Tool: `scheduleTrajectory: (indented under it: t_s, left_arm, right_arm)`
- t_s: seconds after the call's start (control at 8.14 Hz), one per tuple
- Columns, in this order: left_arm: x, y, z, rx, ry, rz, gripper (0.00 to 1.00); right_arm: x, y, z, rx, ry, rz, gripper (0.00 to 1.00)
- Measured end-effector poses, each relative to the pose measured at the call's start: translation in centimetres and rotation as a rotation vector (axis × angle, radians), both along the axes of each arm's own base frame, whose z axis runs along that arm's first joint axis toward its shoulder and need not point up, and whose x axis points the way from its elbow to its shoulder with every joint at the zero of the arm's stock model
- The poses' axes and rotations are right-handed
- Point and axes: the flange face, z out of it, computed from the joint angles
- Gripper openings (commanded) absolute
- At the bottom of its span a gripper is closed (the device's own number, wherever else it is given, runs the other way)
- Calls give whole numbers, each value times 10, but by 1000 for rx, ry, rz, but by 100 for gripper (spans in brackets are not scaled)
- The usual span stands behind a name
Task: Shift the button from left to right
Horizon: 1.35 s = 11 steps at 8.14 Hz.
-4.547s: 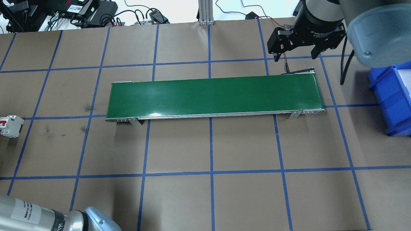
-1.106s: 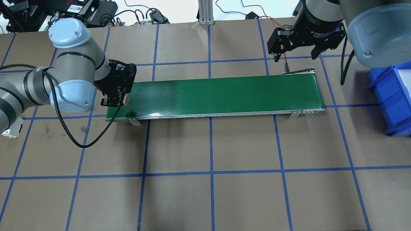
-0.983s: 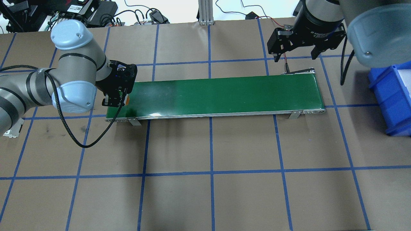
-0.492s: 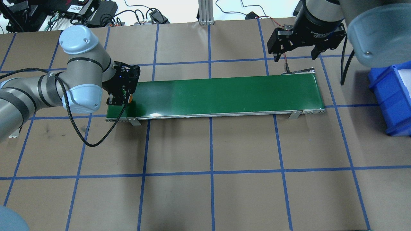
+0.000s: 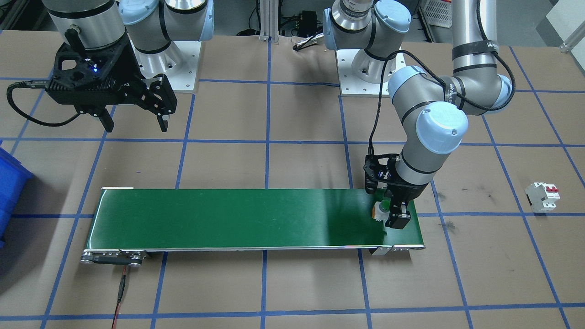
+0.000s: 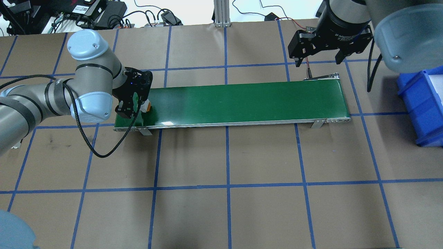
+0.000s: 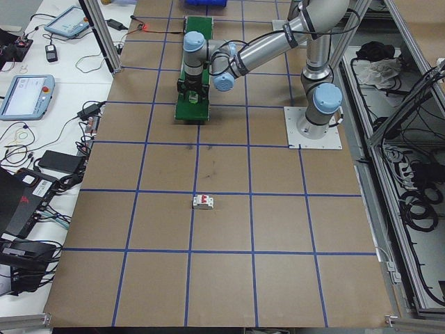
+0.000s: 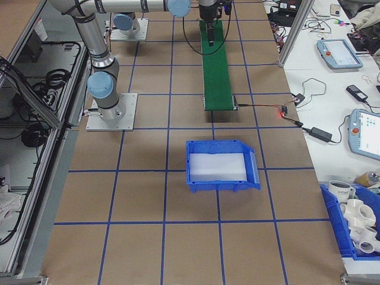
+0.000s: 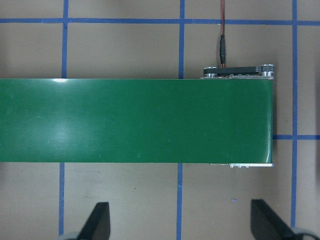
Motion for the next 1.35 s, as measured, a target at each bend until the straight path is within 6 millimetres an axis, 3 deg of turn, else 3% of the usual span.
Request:
scheduleTrajectory:
  t_s: [0.74, 1.11, 1.35]
  left_arm:
    - [0, -2, 1, -11, 2, 11, 100]
    - [-2, 3, 24, -46, 7, 135, 100]
    - [-4, 15, 50, -74, 29, 337, 100]
  right_arm:
    - [0, 0, 2, -5, -4, -5, 100]
    - [1, -3, 4, -29, -15, -6, 100]
    - [0, -2, 3, -23, -9, -16, 100]
